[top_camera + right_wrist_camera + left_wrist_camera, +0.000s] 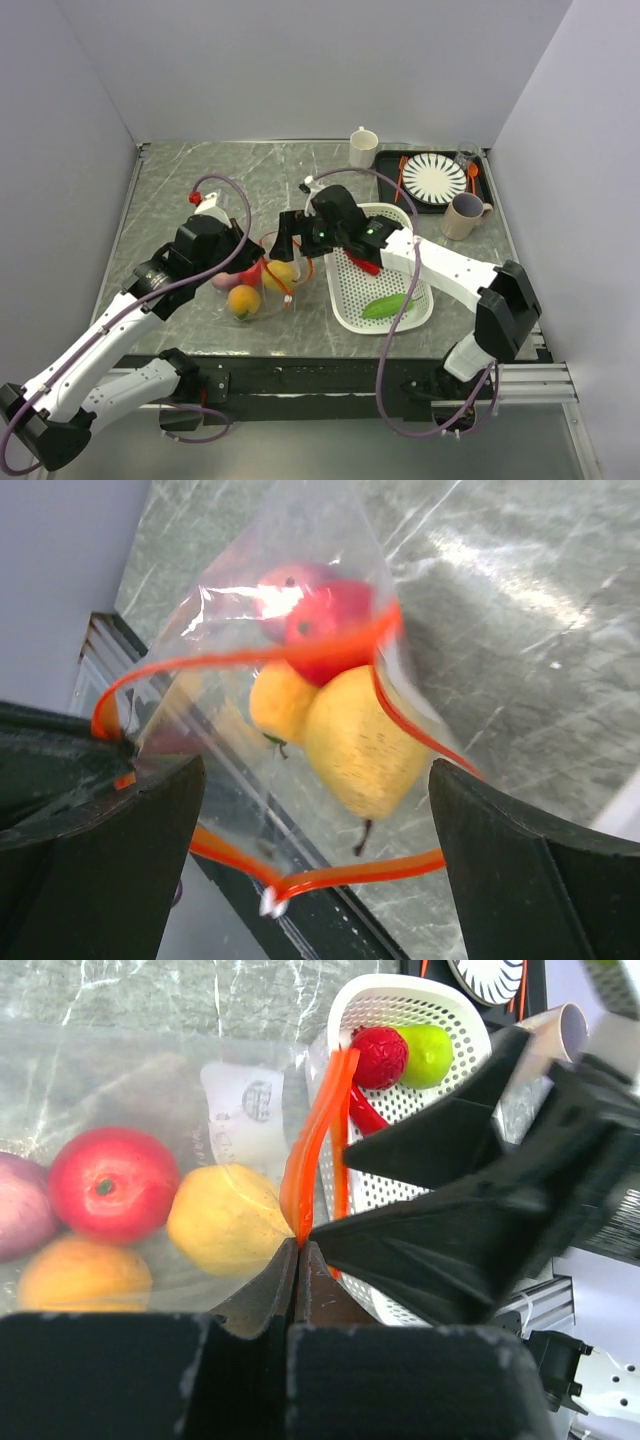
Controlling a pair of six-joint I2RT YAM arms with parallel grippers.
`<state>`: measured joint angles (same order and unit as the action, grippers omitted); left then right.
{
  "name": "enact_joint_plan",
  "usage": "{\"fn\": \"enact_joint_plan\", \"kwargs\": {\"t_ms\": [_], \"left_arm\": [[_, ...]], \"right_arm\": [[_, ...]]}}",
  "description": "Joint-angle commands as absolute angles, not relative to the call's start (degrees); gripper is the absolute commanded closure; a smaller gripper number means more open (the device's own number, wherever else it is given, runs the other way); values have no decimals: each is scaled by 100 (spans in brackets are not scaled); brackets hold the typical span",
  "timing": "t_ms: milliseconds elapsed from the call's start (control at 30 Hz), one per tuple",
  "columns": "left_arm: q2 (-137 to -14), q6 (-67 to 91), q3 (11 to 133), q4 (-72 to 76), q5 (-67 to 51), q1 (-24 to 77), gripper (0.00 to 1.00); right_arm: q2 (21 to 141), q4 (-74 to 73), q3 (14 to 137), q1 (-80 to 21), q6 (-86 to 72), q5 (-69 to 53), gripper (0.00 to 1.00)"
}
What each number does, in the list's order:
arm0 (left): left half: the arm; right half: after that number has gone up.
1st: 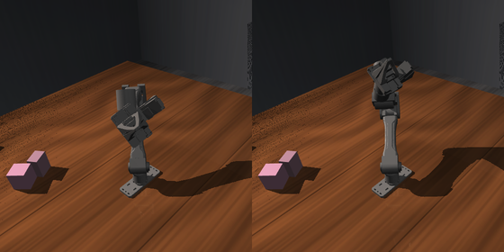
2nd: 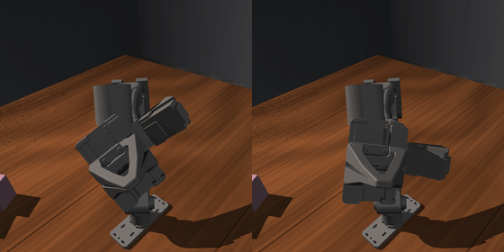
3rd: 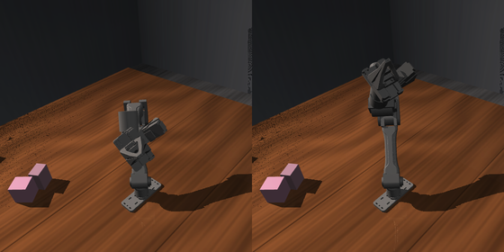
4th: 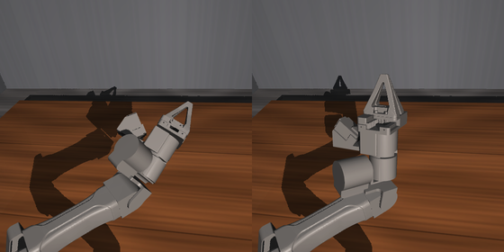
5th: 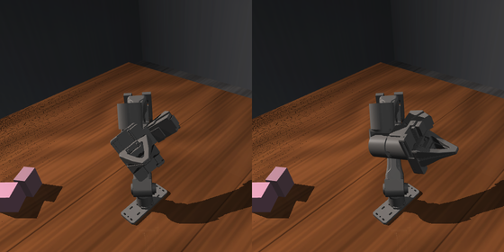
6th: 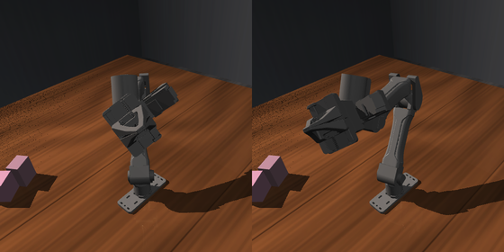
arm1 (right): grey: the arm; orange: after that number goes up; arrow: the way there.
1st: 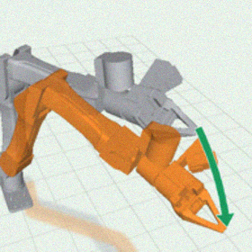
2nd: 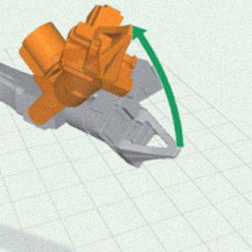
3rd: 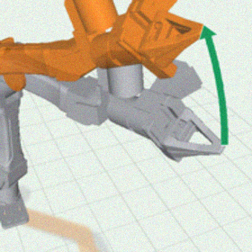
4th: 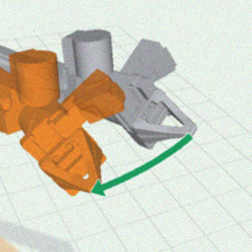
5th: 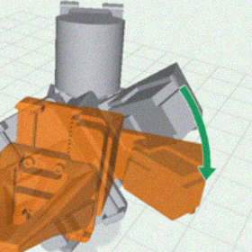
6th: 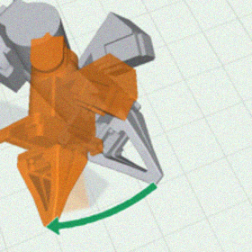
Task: Place the food in the zip-top bag and seal the zipper
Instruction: Place the fake fruit in the zipper food storage bag, then pick up the fake vegetable from the bin.
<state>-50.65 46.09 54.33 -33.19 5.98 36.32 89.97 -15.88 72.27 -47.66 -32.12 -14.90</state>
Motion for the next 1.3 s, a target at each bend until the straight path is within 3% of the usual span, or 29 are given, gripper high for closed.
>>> {"fn": "enact_joint_plan", "kwargs": {"t_ms": [0, 233, 633, 933, 1267], "left_arm": [[-4948, 4658, 5493, -3076, 817, 3647, 99], [-4913, 4720, 5432, -3146, 923, 3647, 99], [-5036, 4737, 5432, -3024, 809, 3647, 99], [-5150, 4720, 5458, -3094, 747, 3647, 99], [-5211, 4694, 5493, -2997, 686, 3647, 99]], "right_arm": [[8264, -1617, 7155, -4781, -3217, -706, 0], [7383, -2371, 6540, -4186, -3419, 957, 0], [8358, -2866, 5941, -3375, -1996, 686, 1], [9175, -2681, 6047, -3322, -1828, 484, 14], [9588, -2523, 6179, -3278, -1688, 484, 15]]}}
